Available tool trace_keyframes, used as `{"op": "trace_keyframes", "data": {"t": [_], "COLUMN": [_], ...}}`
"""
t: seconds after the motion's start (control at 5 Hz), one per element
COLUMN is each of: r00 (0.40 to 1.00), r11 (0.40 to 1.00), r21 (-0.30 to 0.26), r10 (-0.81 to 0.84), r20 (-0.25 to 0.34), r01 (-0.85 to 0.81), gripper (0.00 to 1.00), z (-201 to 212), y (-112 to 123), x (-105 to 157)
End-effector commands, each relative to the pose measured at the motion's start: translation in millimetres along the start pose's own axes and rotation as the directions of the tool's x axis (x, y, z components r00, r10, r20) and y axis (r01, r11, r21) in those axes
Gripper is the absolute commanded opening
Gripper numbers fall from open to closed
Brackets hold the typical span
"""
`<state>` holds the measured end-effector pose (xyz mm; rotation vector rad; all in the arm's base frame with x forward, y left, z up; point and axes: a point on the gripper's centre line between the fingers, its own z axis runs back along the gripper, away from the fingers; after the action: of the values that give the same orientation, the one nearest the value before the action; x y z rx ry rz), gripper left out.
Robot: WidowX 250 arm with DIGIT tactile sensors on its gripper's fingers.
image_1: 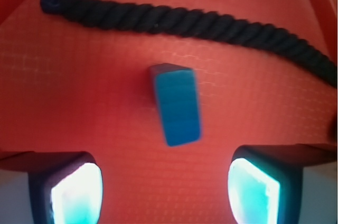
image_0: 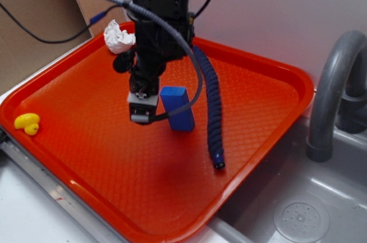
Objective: Grab the blue block.
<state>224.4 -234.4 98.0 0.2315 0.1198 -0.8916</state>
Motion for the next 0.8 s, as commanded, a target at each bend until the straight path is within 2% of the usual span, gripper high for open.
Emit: {"op": "trace_keyframes", "data": {"t": [0.0, 0.2, 0.4, 0.6], "r00": [0.999, 0.99, 0.98, 0.976], "r11": [0.999, 0.989, 0.978, 0.975], "r21": [-0.009, -0.057, -0.062, -0.058], "r10": [-0.045, -0.135, -0.195, -0.209], "r20": [-0.018, 0.03, 0.048, 0.069], "r01": [0.045, 0.136, 0.197, 0.213], "gripper": [1.0, 1.0, 1.0, 0.0], "z": [-11.3, -18.7, -22.7, -24.4], "y": [6.7, -10.4, -24.6, -29.0], "x": [10.5, 20.3, 27.9, 28.2]}}
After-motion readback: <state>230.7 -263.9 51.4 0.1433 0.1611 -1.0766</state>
